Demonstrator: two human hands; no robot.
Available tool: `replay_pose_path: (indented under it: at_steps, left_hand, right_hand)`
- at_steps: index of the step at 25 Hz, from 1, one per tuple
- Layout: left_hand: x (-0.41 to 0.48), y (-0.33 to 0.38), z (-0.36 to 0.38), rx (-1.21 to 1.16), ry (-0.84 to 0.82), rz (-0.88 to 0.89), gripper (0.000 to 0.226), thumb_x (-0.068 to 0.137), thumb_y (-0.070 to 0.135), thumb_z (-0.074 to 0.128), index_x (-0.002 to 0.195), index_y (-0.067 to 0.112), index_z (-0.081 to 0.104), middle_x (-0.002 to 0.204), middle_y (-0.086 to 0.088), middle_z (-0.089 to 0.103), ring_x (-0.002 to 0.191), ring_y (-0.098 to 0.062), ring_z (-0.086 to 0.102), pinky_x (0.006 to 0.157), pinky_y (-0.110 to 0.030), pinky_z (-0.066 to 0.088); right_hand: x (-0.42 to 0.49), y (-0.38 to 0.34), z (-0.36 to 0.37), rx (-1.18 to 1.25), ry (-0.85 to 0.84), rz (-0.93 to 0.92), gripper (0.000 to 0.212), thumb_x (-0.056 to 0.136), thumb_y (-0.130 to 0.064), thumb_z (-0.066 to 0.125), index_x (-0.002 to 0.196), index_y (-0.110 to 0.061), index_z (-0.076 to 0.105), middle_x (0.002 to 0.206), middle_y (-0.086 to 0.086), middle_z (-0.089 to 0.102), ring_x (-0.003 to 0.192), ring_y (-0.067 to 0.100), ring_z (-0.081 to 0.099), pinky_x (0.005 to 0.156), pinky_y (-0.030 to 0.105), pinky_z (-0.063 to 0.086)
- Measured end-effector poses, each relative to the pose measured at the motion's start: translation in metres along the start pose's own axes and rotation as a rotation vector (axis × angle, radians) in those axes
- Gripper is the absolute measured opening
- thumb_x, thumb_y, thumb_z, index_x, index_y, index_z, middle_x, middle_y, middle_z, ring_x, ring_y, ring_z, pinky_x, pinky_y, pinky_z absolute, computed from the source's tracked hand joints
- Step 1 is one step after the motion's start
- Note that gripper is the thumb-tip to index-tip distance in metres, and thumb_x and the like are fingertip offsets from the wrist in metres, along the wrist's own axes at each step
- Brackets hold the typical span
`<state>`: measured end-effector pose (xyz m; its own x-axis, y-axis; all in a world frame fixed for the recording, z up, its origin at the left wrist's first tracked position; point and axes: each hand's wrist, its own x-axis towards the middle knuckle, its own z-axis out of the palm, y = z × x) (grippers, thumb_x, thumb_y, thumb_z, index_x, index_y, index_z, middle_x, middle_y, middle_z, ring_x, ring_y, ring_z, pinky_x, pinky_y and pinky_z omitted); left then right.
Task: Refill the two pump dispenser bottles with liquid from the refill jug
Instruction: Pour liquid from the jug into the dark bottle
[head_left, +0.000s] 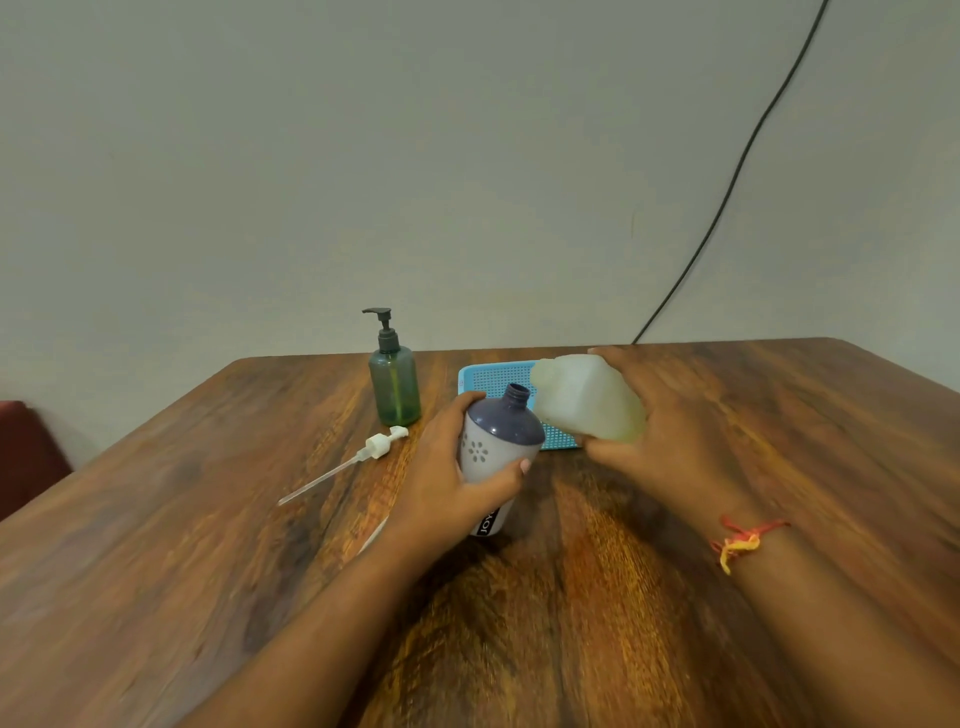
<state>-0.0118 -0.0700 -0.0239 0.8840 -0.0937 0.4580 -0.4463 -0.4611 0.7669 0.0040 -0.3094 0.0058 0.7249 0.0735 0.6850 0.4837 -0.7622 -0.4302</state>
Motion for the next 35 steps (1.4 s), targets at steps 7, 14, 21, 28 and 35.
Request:
replay_pose_path:
  at_steps: [7,14,21,28,35]
  left_hand:
    - [-0.002,0.002,0.002,0.049,-0.025,0.022,0.087,0.07,0.053,0.075,0.147,0.038,0.037,0.137,0.013,0.053,0.12,-0.006,0.057,0.096,-0.04,0.057]
    - [-0.004,0.004,0.003,0.03,-0.036,0.014,0.089,0.069,0.058,0.071,0.148,0.039,0.036,0.136,0.015,0.053,0.119,-0.004,0.057,0.095,-0.04,0.058]
    - [-0.006,0.009,0.003,-0.004,-0.054,0.017,0.08,0.067,0.058,0.069,0.139,0.048,0.036,0.126,0.029,0.053,0.112,0.009,0.056,0.091,-0.028,0.057]
    - [-0.007,0.014,0.001,-0.033,-0.081,0.01,0.064,0.075,0.042,0.073,0.123,0.06,0.035,0.118,0.034,0.052,0.106,0.021,0.054,0.081,-0.018,0.053]
    - [-0.008,0.012,0.001,-0.03,-0.081,0.023,0.068,0.074,0.048,0.072,0.131,0.052,0.037,0.122,0.029,0.055,0.11,0.015,0.055,0.084,-0.019,0.053]
  right_hand:
    - [-0.004,-0.001,-0.006,-0.118,0.018,-0.116,0.083,0.065,-0.035,0.073,0.143,-0.035,0.047,0.136,-0.004,0.06,0.119,0.03,0.056,0.1,0.048,0.047]
    - [-0.006,-0.004,-0.01,-0.211,0.041,-0.157,0.087,0.068,-0.022,0.082,0.144,-0.034,0.043,0.134,-0.001,0.059,0.118,0.03,0.054,0.099,0.048,0.043]
    - [-0.006,-0.005,-0.013,-0.26,0.068,-0.161,0.084,0.069,-0.02,0.076,0.145,-0.035,0.045,0.134,-0.004,0.057,0.12,0.028,0.05,0.1,0.048,0.042]
    - [-0.006,-0.005,-0.014,-0.285,0.077,-0.191,0.082,0.075,-0.016,0.078,0.147,-0.032,0.043,0.138,-0.001,0.055,0.124,0.028,0.047,0.102,0.049,0.041]
    - [-0.006,-0.005,-0.015,-0.309,0.099,-0.223,0.082,0.076,-0.012,0.076,0.148,-0.031,0.042,0.14,0.001,0.053,0.128,0.029,0.046,0.11,0.048,0.034]
